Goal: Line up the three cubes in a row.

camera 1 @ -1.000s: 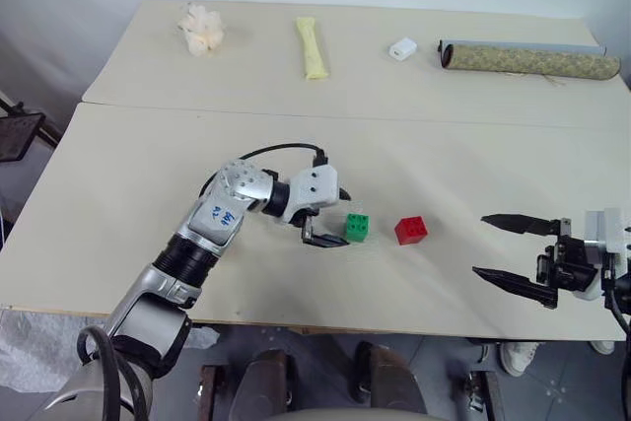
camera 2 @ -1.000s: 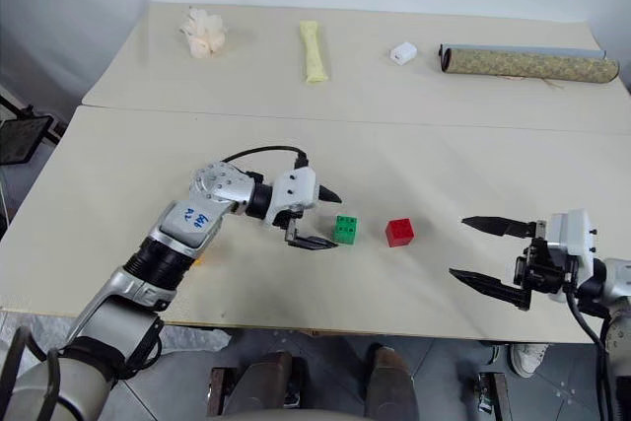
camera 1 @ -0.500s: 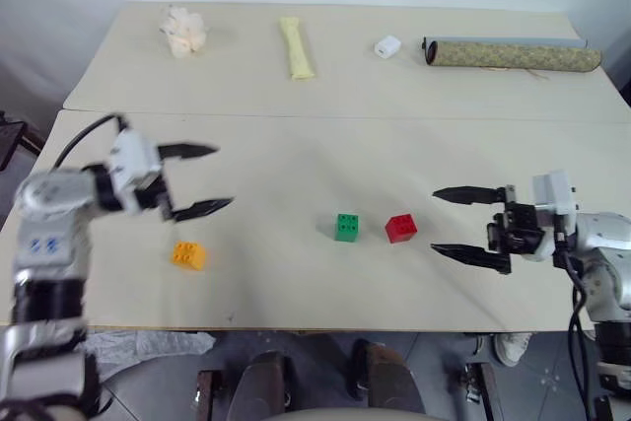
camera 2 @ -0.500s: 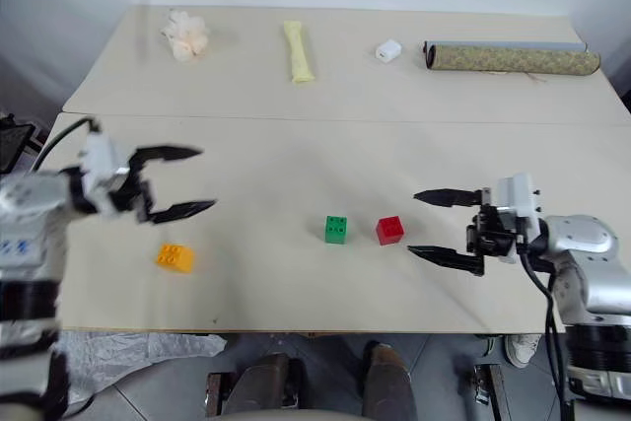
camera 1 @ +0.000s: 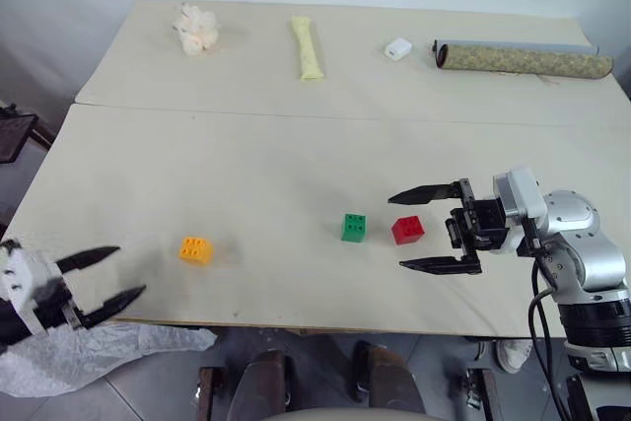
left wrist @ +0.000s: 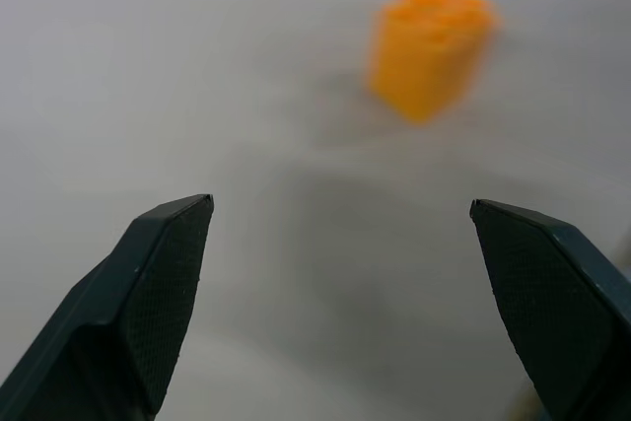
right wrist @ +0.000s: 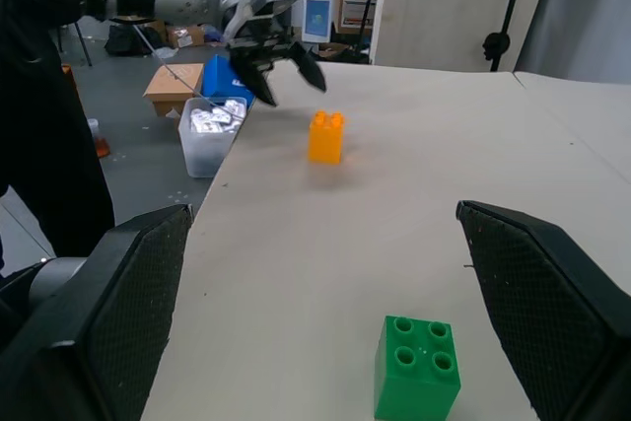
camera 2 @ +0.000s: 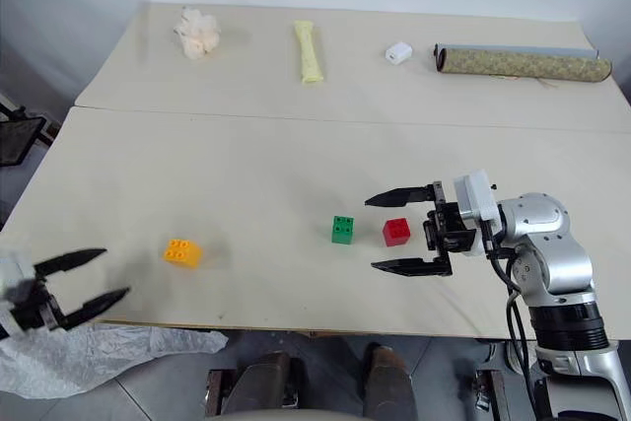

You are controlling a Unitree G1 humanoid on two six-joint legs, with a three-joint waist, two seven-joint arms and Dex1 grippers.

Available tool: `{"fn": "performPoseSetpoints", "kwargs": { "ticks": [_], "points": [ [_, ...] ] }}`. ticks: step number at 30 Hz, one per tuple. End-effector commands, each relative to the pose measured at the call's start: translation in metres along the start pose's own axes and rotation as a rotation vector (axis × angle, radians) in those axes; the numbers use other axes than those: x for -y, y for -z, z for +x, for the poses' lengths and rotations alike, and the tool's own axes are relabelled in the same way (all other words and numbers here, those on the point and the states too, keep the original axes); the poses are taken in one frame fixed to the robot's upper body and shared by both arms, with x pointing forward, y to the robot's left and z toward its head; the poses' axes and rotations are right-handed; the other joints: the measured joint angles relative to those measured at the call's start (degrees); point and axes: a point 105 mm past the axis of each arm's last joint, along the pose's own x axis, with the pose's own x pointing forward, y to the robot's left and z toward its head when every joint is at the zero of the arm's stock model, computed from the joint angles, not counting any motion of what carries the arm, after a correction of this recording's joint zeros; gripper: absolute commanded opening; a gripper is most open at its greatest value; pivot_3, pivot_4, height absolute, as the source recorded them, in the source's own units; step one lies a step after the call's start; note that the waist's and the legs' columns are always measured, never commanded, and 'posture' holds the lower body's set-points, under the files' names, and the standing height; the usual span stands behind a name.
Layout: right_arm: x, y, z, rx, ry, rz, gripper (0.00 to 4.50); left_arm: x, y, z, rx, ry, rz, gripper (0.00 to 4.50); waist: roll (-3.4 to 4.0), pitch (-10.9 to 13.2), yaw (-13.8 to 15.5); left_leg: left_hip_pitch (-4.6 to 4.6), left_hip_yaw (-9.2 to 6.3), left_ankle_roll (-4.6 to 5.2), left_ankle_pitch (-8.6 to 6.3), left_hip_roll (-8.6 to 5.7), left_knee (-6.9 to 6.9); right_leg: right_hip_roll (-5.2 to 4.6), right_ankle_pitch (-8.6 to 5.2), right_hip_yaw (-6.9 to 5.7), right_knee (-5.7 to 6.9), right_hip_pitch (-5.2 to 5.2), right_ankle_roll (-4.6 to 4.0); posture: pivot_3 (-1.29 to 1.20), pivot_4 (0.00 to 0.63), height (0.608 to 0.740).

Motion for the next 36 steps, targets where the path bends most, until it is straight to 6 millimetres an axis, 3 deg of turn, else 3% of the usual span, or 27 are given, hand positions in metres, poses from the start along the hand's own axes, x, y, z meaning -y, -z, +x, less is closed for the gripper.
{"fn": "performPoseSetpoints", "kwargs": {
  "ticks": [1,8,12,18,22,28,31,33,36],
  "points": [
    [0.0,-0.002,-0.016,-0.036,0.008,-0.008,4.5,0.003,-0.024,0.02,0.07,0.044,0.094,4.45,-0.02,-0.02,0.05,0.02,0.0,0.0,0.0,-0.01,0.01,-0.01,0.0,0.01,0.01,0.03,0.0,0.0,0.15,0.74],
    [-0.002,0.009,-0.034,-0.086,0.057,0.044,4.5,0.002,-0.036,0.053,0.077,0.216,0.174,4.45,-0.02,-0.02,-0.62,0.03,0.09,0.0,0.0,0.0,-0.01,0.04,0.0,0.02,0.01,-0.03,-0.01,0.0,0.15,0.74],
    [-0.001,0.01,-0.039,-0.098,0.082,0.047,4.5,0.002,-0.031,0.053,0.003,0.37,0.199,4.45,-0.01,-0.02,-1.57,0.04,0.13,-0.02,0.01,0.05,-0.02,0.11,0.0,0.04,0.03,-0.04,-0.01,0.0,0.15,0.74],
    [-0.005,0.011,-0.042,-0.105,0.113,0.048,4.5,-0.009,-0.027,0.058,-0.031,0.448,0.223,4.45,-0.01,-0.02,-1.57,0.03,0.15,-0.02,0.01,0.05,-0.03,0.11,0.0,0.04,0.02,-0.05,-0.02,0.0,0.15,0.74],
    [-0.01,0.012,-0.047,-0.118,0.137,0.057,4.5,-0.007,-0.022,0.06,-0.053,0.504,0.235,3.6,-0.01,-0.02,-1.51,0.01,0.14,-0.02,0.01,0.03,-0.03,0.11,0.0,0.04,0.02,-0.04,-0.01,0.0,0.15,0.74],
    [-0.011,0.013,-0.052,-0.128,0.155,0.062,4.5,-0.007,-0.027,0.07,-0.012,0.496,0.246,1.61,-0.01,-0.02,-1.61,0.03,0.14,-0.02,0.01,0.05,-0.03,0.11,0.0,0.04,0.04,-0.05,-0.01,0.0,0.15,0.74],
    [-0.013,0.014,-0.056,-0.137,0.17,0.067,4.5,-0.006,-0.04,0.078,0.01,0.523,0.249,1.5,-0.01,-0.02,-1.6,0.03,0.14,-0.02,0.01,0.05,-0.03,0.11,0.0,0.05,0.03,-0.05,-0.01,0.0,0.15,0.74],
    [-0.012,0.01,-0.065,-0.119,0.23,0.067,4.5,-0.011,-0.07,0.1,0.074,0.527,0.267,1.5,-0.02,-0.01,-0.58,0.0,0.1,-0.02,0.01,0.03,-0.02,0.11,0.0,0.03,0.03,-0.04,-0.01,0.0,0.15,0.74],
    [-0.009,0.006,-0.072,-0.092,0.291,0.058,4.5,-0.008,-0.088,0.122,0.086,0.569,0.28,1.5,-0.04,-0.02,0.08,-0.1,0.07,0.01,0.01,0.02,0.25,0.1,0.02,0.02,0.08,-0.01,0.02,0.0,0.15,0.74]
  ]
}}
